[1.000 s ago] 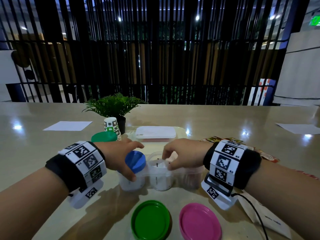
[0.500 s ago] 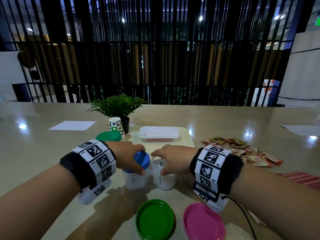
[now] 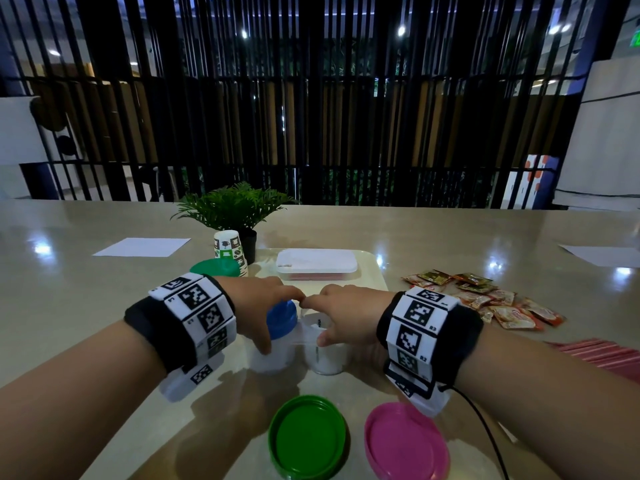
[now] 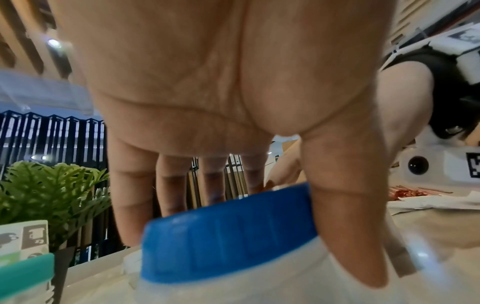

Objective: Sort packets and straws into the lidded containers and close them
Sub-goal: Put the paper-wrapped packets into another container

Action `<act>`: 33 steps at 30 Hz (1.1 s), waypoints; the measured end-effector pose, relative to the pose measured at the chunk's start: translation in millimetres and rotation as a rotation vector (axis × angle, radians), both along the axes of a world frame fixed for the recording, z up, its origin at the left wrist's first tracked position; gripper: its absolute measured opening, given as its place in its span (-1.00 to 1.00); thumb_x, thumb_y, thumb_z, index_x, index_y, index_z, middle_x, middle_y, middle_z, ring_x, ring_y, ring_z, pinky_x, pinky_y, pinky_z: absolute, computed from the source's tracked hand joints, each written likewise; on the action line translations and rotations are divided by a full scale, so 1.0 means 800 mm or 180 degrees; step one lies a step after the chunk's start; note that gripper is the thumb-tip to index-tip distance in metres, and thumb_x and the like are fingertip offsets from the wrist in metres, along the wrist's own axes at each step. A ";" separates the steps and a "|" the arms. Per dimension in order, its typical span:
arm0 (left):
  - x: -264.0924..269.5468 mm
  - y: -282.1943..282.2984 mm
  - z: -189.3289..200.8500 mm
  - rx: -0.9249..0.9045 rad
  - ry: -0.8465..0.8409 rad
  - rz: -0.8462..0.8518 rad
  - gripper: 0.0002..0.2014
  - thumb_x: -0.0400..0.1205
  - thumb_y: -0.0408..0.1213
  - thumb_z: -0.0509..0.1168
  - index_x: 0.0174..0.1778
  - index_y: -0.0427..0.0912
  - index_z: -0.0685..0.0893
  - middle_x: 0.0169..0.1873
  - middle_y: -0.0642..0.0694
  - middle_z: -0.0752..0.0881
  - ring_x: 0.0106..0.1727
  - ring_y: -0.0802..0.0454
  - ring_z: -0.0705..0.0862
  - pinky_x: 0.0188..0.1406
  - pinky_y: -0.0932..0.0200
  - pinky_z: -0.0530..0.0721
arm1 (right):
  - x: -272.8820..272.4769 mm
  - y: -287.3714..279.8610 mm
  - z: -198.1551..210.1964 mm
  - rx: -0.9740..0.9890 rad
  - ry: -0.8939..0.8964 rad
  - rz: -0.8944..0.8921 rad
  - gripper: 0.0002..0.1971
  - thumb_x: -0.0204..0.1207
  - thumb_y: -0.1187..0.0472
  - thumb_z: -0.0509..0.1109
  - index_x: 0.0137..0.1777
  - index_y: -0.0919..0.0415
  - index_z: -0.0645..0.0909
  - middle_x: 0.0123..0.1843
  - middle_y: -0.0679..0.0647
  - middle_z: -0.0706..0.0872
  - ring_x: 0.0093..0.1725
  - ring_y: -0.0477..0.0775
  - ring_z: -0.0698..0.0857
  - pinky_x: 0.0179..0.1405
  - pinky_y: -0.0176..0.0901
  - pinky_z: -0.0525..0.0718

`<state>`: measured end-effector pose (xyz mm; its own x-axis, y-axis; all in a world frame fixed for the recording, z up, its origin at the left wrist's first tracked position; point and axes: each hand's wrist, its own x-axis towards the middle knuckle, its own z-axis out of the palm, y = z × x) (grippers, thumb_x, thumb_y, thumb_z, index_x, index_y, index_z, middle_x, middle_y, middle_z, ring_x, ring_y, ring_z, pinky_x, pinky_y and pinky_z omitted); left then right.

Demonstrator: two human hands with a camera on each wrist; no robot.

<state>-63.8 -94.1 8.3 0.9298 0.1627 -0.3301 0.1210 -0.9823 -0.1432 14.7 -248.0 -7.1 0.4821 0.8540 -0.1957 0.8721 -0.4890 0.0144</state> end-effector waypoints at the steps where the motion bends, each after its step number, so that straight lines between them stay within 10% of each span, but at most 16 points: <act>1: 0.000 -0.001 0.001 0.0023 0.0014 0.0003 -0.05 0.43 0.01 0.56 0.63 0.22 0.11 0.48 -0.02 0.36 0.42 -0.08 0.48 0.38 -0.10 0.55 | 0.001 0.000 0.000 -0.0001 0.0015 -0.0003 -0.33 0.58 -0.07 0.35 0.64 -0.05 0.17 0.48 0.14 0.42 0.36 0.22 0.52 0.36 0.10 0.52; 10: 0.005 -0.004 0.007 0.0374 -0.0107 0.0412 -0.19 0.50 0.45 0.19 0.59 0.06 0.28 0.39 -0.09 0.55 0.34 -0.09 0.55 0.27 0.04 0.53 | 0.000 -0.002 0.001 -0.0039 -0.0005 0.0009 -0.32 0.58 -0.08 0.34 0.64 -0.05 0.15 0.53 0.14 0.37 0.43 0.23 0.46 0.41 0.13 0.46; 14: 0.000 0.001 0.010 0.0165 -0.0071 0.0295 0.05 0.35 0.36 0.45 0.68 0.16 0.05 0.55 -0.04 0.35 0.50 -0.09 0.44 0.43 -0.06 0.49 | -0.001 -0.002 0.002 -0.0026 -0.0013 0.0001 -0.33 0.59 -0.08 0.34 0.64 -0.05 0.16 0.53 0.14 0.37 0.43 0.23 0.46 0.40 0.12 0.48; 20: 0.009 -0.012 0.007 -0.0003 0.0093 0.0165 -0.25 0.57 0.06 0.39 0.64 0.15 0.18 0.43 -0.08 0.44 0.36 -0.09 0.53 0.36 -0.10 0.55 | -0.003 -0.002 0.007 0.0010 0.0040 -0.0015 -0.31 0.57 -0.06 0.37 0.64 -0.05 0.17 0.53 0.13 0.37 0.41 0.20 0.49 0.34 0.02 0.46; 33: 0.012 -0.019 -0.007 0.0613 -0.0214 0.0540 -0.23 0.58 0.42 0.05 0.63 0.08 0.18 0.40 -0.19 0.54 0.31 -0.16 0.59 0.27 -0.05 0.59 | -0.008 -0.005 0.010 -0.0014 0.0032 -0.0028 -0.32 0.58 -0.05 0.37 0.64 -0.04 0.17 0.55 0.15 0.35 0.44 0.20 0.46 0.37 0.02 0.45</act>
